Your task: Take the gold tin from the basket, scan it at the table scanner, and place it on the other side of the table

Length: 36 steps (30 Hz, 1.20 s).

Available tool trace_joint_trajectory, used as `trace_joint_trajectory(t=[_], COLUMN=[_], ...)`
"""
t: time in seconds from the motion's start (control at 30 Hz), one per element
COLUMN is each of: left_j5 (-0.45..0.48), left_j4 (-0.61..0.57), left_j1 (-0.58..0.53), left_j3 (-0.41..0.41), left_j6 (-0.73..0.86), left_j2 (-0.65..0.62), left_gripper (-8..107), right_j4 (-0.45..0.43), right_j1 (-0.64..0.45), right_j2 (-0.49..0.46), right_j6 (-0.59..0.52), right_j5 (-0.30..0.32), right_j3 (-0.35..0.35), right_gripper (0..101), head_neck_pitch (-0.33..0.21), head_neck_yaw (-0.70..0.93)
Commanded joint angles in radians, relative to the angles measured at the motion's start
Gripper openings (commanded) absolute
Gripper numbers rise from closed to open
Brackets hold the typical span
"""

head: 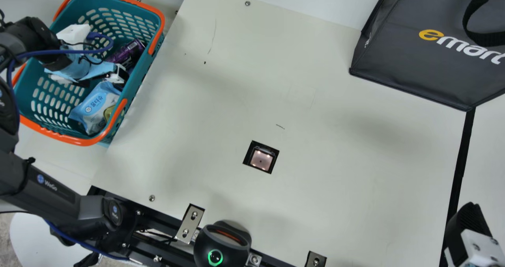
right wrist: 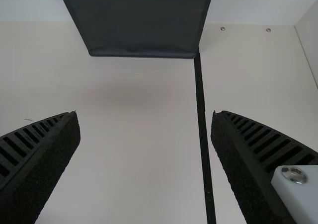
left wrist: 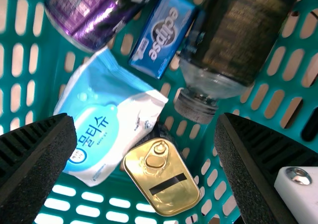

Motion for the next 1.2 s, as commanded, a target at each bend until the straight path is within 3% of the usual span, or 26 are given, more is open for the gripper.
trace_joint_trajectory(t=[0.0, 0.57, 1.17], left_j5=[-0.011, -0.105, -0.186], left_j4=[0.003, 0.024, -0.012], left_j1=[0.004, 0.031, 0.032], left_j3=[0.024, 0.180, 0.271], left_j6=[-0.016, -0.164, -0.246], left_j2=[-0.005, -0.039, -0.043], left_gripper=[90, 90, 90], right_j4=[0.000, 0.000, 0.000], right_j1=[0.000, 0.000, 0.000], right_j2=[0.000, 0.000, 0.000], right_j6=[0.000, 0.000, 0.000], right_j5=[0.000, 0.000, 0.000], right_j3=[0.000, 0.000, 0.000], right_gripper=[95, 95, 95], head_neck_pitch=[-0.027, -0.027, -0.027], head_neck_yaw=[0.002, 0.002, 0.002])
